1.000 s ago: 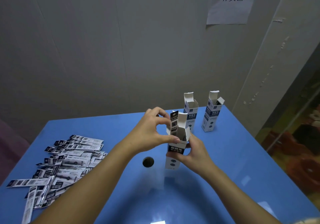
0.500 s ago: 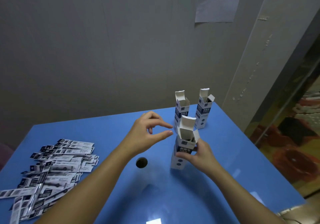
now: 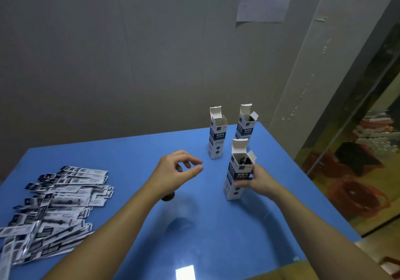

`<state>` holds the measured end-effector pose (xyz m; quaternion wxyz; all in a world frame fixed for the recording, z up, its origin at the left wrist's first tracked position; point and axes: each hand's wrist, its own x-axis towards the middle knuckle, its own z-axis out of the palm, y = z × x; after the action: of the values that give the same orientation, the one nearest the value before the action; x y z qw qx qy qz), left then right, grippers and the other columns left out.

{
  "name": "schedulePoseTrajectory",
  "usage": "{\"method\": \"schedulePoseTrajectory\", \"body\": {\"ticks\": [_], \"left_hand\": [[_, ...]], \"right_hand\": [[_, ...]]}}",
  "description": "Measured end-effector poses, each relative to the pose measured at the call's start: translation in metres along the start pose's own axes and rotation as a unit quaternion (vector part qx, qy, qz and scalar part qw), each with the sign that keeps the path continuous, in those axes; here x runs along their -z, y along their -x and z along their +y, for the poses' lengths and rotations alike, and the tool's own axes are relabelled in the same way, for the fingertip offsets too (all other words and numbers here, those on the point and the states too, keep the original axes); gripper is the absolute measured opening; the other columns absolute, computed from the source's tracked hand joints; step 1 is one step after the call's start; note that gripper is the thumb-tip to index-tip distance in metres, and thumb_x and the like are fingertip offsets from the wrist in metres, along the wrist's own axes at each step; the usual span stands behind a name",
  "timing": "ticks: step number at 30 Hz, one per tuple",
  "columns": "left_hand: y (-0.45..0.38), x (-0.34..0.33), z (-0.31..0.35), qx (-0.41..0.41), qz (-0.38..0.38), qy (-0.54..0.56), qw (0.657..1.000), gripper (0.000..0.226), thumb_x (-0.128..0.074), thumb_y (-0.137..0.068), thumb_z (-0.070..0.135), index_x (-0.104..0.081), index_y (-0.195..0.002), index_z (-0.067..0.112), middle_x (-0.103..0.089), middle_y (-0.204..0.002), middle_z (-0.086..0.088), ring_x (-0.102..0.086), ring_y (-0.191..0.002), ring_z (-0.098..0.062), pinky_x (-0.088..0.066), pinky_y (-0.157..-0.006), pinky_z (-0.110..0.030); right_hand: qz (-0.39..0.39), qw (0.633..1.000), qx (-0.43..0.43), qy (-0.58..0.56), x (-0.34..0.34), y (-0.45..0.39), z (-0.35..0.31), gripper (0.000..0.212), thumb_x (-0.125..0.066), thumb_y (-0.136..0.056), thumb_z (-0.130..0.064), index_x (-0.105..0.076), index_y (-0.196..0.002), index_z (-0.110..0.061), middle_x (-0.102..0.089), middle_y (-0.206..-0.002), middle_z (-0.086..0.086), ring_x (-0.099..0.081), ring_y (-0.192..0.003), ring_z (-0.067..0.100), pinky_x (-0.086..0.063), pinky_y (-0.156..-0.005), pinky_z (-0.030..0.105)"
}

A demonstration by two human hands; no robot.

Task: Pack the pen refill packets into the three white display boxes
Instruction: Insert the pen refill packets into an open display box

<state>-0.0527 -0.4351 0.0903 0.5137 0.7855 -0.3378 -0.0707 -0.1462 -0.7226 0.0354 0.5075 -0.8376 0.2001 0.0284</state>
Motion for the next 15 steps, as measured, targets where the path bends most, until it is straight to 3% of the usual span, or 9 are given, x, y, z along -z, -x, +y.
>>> {"method": "schedulePoseTrajectory", "body": {"ticks": [2,5,7,9,12,15], "left_hand": [[0.003,-0.001,0.002,0.009,0.002,-0.018,1.000,0.008,-0.078,-0.086,0.032,-0.078,-0.094,0.034,-0.070,-0.096,0.014,-0.067,-0.092,-0.012,-0.055,-0.076,-0.037],[0.007,-0.003,0.008,0.024,0.024,-0.049,0.998,0.007,-0.078,-0.086,0.034,-0.077,-0.093,0.034,-0.070,-0.096,0.016,-0.067,-0.092,-0.009,-0.054,-0.076,-0.033],[0.012,-0.006,0.013,0.035,0.049,-0.068,0.996,0.008,-0.078,-0.086,0.033,-0.077,-0.094,0.034,-0.070,-0.094,0.016,-0.067,-0.090,-0.008,-0.052,-0.075,-0.028],[0.021,-0.010,0.017,0.042,0.071,-0.093,0.992,0.010,-0.077,-0.087,0.031,-0.076,-0.097,0.034,-0.070,-0.094,0.016,-0.066,-0.089,-0.006,-0.050,-0.073,-0.024],[0.040,-0.015,0.022,0.056,0.099,-0.134,0.984,0.016,-0.073,-0.089,0.026,-0.075,-0.104,0.032,-0.069,-0.095,0.017,-0.065,-0.088,-0.004,-0.048,-0.072,-0.020],[0.065,-0.020,0.022,0.082,0.129,-0.162,0.975,0.019,-0.068,-0.089,0.027,-0.073,-0.107,0.033,-0.069,-0.095,0.019,-0.065,-0.087,-0.003,-0.048,-0.072,-0.021]], "right_hand": [[-0.019,1.000,-0.001,0.023,0.001,0.002,0.002,0.053,-0.087,-0.074,-0.010,-0.059,-0.115,-0.027,-0.069,-0.113,-0.011,-0.064,-0.112,0.013,-0.052,-0.101,0.041],[-0.046,0.991,0.001,0.124,0.008,0.010,0.003,0.067,-0.088,-0.074,-0.029,-0.048,-0.127,-0.028,-0.057,-0.125,-0.010,-0.056,-0.117,0.015,-0.046,-0.096,0.031],[-0.043,0.972,-0.025,0.231,0.016,0.017,0.007,0.075,-0.083,-0.077,-0.047,-0.046,-0.135,-0.017,-0.053,-0.132,-0.001,-0.053,-0.116,0.019,-0.043,-0.091,0.029],[-0.064,0.935,-0.053,0.344,0.023,0.028,0.009,0.063,-0.071,-0.084,-0.057,-0.053,-0.126,-0.013,-0.056,-0.130,0.004,-0.053,-0.110,0.020,-0.047,-0.091,0.031],[-0.164,0.888,-0.065,0.424,0.022,0.049,0.002,0.052,-0.063,-0.088,-0.057,-0.061,-0.121,-0.017,-0.061,-0.125,0.002,-0.061,-0.107,0.020,-0.052,-0.092,0.033],[-0.218,0.876,-0.001,0.431,0.004,0.066,-0.011,0.054,-0.064,-0.089,-0.056,-0.059,-0.127,-0.018,-0.060,-0.127,0.001,-0.061,-0.110,0.021,-0.051,-0.094,0.033]]}}
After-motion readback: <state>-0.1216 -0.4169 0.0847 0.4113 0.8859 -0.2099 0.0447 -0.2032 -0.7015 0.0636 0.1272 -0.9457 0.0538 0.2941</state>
